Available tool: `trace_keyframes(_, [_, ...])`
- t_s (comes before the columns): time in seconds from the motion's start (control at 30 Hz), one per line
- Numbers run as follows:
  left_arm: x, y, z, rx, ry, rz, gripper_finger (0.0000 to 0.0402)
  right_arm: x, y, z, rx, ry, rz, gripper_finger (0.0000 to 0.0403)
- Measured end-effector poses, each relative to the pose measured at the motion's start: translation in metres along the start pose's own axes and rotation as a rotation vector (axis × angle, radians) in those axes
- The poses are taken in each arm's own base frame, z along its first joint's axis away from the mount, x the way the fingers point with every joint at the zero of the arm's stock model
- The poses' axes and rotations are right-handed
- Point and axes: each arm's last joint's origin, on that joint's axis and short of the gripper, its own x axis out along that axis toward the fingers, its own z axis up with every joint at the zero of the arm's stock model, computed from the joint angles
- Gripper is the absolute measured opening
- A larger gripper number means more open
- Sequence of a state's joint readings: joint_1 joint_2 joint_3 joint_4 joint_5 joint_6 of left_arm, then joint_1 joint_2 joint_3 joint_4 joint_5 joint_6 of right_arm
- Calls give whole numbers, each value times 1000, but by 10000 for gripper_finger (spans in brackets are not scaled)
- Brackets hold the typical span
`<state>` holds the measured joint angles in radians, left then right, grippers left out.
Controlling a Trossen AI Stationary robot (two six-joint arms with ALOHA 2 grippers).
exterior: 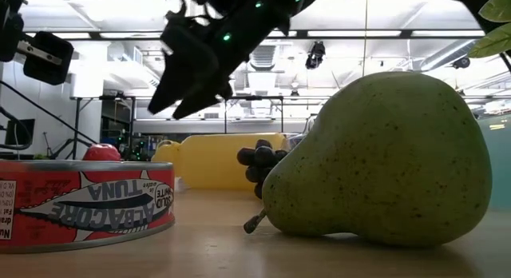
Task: Pick & Place Food Item
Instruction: Put the yellow water bottle into the green bin
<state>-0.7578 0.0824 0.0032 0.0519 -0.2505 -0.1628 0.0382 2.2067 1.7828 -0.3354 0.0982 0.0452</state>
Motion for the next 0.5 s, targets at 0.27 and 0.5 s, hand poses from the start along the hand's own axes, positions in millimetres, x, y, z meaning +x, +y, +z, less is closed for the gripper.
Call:
trace_keyframes(0.27, [0, 0, 0, 0, -1, 1, 0, 24, -2, 10, -12, 144, -22, 400])
trace_keyframes(0.5, [0, 0, 0, 1, 5, 3, 0, 37, -4, 17, -19, 266, -31, 400])
